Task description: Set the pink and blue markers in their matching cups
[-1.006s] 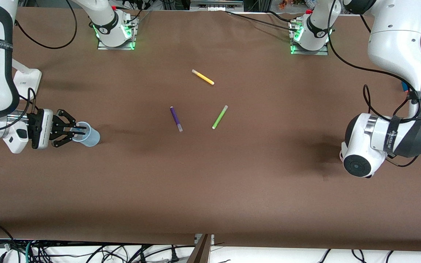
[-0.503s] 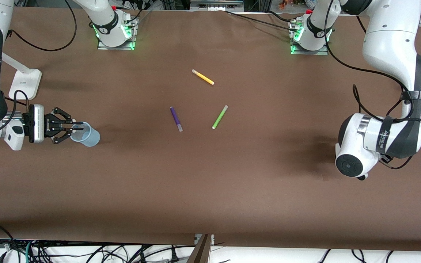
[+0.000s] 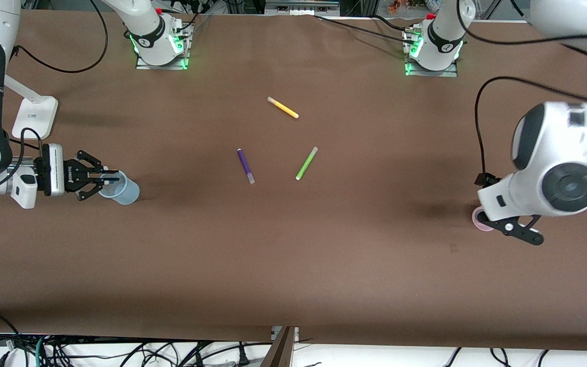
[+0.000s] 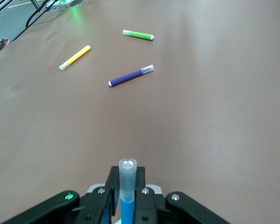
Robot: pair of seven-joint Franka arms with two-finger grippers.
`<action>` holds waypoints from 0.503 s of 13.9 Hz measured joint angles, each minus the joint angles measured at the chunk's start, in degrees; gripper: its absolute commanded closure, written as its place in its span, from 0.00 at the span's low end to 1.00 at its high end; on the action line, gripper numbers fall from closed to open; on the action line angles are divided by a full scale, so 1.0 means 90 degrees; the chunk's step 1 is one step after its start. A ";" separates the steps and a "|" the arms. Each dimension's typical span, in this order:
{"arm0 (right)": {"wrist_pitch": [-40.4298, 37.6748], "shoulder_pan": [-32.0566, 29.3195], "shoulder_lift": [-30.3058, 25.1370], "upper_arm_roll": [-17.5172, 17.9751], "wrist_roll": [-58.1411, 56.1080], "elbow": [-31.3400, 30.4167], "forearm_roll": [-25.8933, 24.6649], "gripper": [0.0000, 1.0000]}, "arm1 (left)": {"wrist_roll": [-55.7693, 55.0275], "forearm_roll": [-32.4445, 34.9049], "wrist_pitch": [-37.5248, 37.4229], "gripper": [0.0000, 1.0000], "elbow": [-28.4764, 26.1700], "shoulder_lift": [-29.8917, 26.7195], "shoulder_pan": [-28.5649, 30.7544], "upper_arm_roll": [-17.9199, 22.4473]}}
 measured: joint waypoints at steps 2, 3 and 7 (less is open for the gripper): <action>0.0002 -0.0004 0.0061 0.0000 -0.0054 0.0000 0.0003 0.93 | -0.0495 -0.0643 0.0116 0.00 0.0005 -0.0364 0.0014 0.0000; 0.0006 -0.0005 0.0104 0.0000 -0.0068 0.0001 0.0007 0.82 | -0.0646 -0.0949 0.0189 0.00 -0.0017 -0.0571 0.0045 0.0002; 0.0017 -0.0015 0.0269 -0.0001 -0.0079 0.0005 0.0158 0.00 | -0.0756 -0.1608 0.0420 0.00 -0.0673 -0.1572 0.0384 0.0012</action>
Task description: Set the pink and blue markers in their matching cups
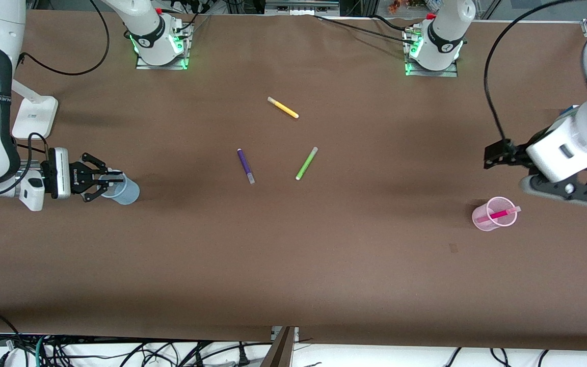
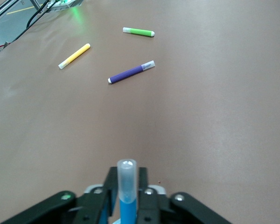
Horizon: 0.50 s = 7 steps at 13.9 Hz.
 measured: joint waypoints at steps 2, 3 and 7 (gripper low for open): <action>-0.0003 -0.0043 0.0012 -0.0001 0.0001 0.0024 0.0076 0.00 | -0.0078 -0.0037 0.0419 0.00 -0.0675 -0.0446 0.0023 -0.0007; -0.0004 -0.0068 0.0010 -0.0002 0.0023 0.0086 0.0104 0.00 | -0.0111 -0.0038 0.0628 0.00 -0.1010 -0.0627 0.0022 -0.0016; -0.0180 -0.0096 -0.0018 -0.0012 0.0974 0.0460 0.0155 0.00 | -0.0173 -0.0039 0.1212 0.00 -0.1981 -0.1145 0.0020 -0.0024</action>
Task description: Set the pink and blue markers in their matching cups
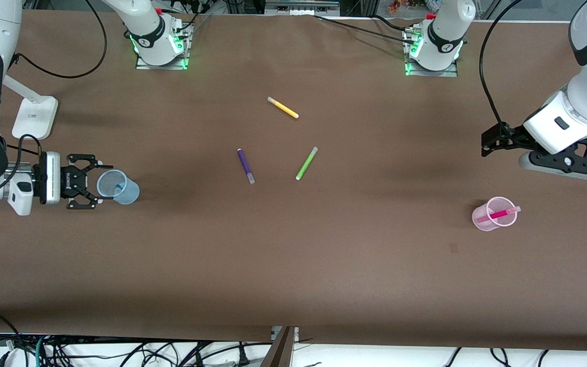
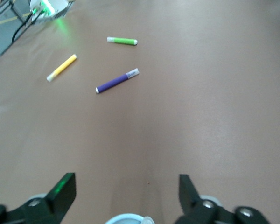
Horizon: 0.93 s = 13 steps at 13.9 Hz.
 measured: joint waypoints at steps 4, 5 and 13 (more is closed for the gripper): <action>-0.0211 0.0000 -0.0018 -0.0010 0.2000 0.0587 -0.0072 0.00 | -0.0009 0.0000 0.0328 0.00 -0.0496 -0.0289 0.0000 0.0000; -0.0219 0.0000 -0.0019 -0.0016 0.2497 0.0692 -0.0100 0.00 | -0.0015 0.0000 0.0408 0.00 -0.0625 -0.0362 0.0000 0.0000; -0.0262 0.0074 -0.0165 -0.0007 0.6202 0.1312 -0.1307 0.00 | -0.0042 -0.0061 0.0379 0.00 -0.0809 -0.0574 0.0003 0.0013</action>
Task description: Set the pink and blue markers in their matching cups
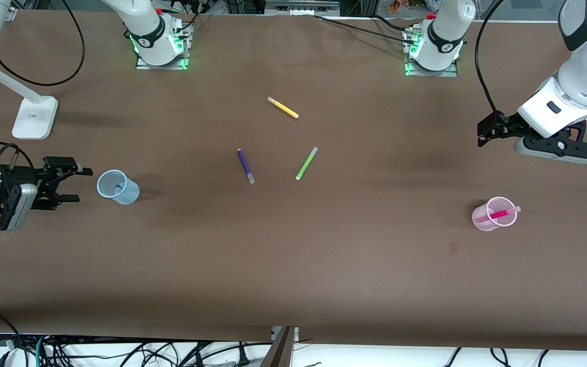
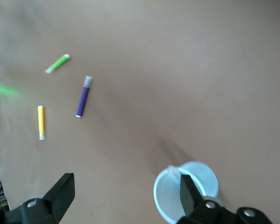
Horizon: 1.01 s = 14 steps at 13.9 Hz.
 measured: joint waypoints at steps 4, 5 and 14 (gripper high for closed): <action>-0.0309 0.0244 -0.0374 0.0146 0.2015 0.0199 -0.0979 0.00 | 0.0004 -0.0002 -0.0030 0.00 0.0014 -0.0025 0.0111 0.0070; -0.0332 0.0271 -0.0641 0.0472 0.2798 0.0201 -0.1584 0.00 | 0.0020 -0.0005 -0.0030 0.00 0.0016 -0.0043 0.0175 0.0104; -0.0483 0.0275 -0.2340 0.2092 0.6597 -0.0748 -0.3863 0.00 | 0.0168 -0.0006 -0.0035 0.00 0.0017 -0.0062 0.0246 0.0104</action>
